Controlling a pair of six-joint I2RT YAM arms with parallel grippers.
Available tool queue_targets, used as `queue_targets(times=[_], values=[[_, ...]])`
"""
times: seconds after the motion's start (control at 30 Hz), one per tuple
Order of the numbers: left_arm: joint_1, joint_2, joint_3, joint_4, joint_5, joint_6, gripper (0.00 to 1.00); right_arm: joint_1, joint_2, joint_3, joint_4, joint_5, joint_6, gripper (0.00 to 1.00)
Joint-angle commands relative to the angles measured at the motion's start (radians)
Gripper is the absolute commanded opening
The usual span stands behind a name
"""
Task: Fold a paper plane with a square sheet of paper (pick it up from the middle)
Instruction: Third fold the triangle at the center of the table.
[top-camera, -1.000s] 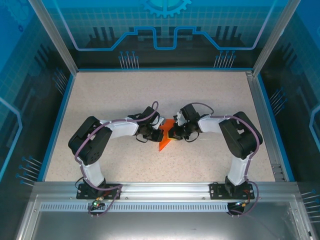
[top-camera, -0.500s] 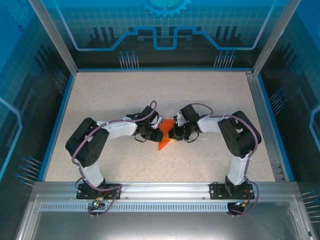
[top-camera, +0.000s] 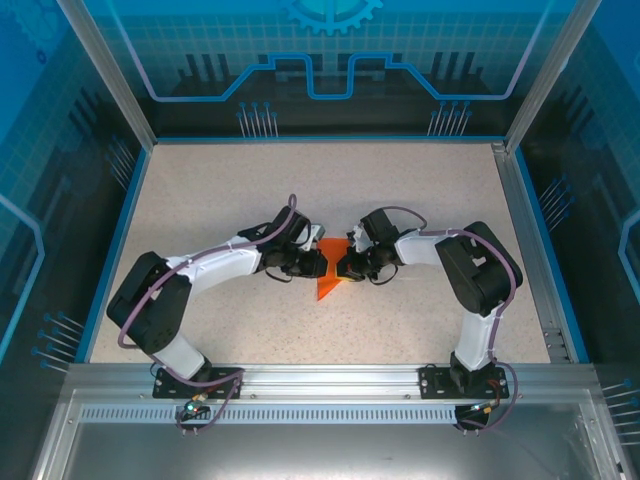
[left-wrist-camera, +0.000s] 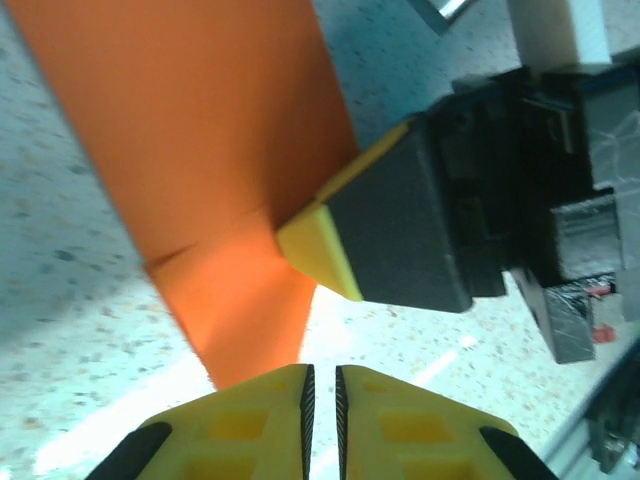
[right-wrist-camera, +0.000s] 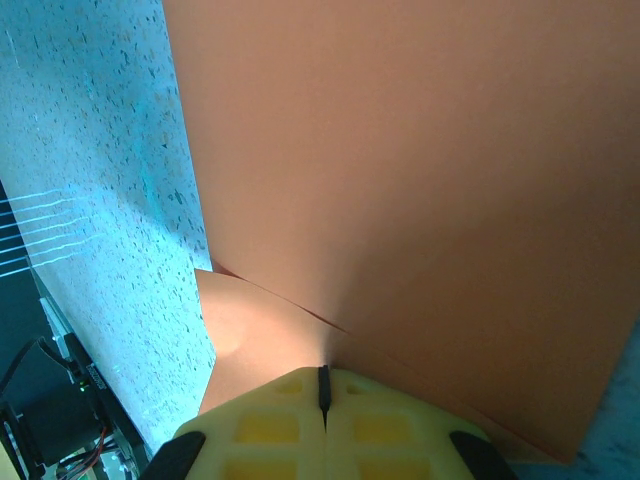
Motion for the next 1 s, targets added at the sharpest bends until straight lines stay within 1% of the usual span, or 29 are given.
queue_targets(times=[0.0, 0.1, 0.27, 0.47, 0.77, 0.97], values=[[-0.015, 0.032, -0.014, 0.055, 0.141, -0.079, 0.16, 0.004, 0.055, -0.017, -0.059, 0.074, -0.011, 0.00], [-0.025, 0.078, 0.005, 0.063, 0.159, -0.102, 0.16, 0.004, 0.057, -0.016, -0.060, 0.074, -0.011, 0.00], [-0.028, 0.153, 0.035, 0.030, 0.161, -0.106, 0.15, 0.004, 0.061, -0.012, -0.065, 0.076, -0.013, 0.00], [-0.028, 0.193, 0.030, 0.048, 0.180, -0.126, 0.15, 0.004, 0.066, -0.008, -0.072, 0.077, -0.016, 0.00], [-0.027, 0.208, 0.023, -0.016, 0.101, -0.110, 0.14, 0.004, 0.065, -0.010, -0.079, 0.080, -0.020, 0.00], [-0.028, 0.214, -0.012, -0.023, 0.080, -0.105, 0.13, 0.004, 0.068, -0.011, -0.087, 0.085, -0.026, 0.00]])
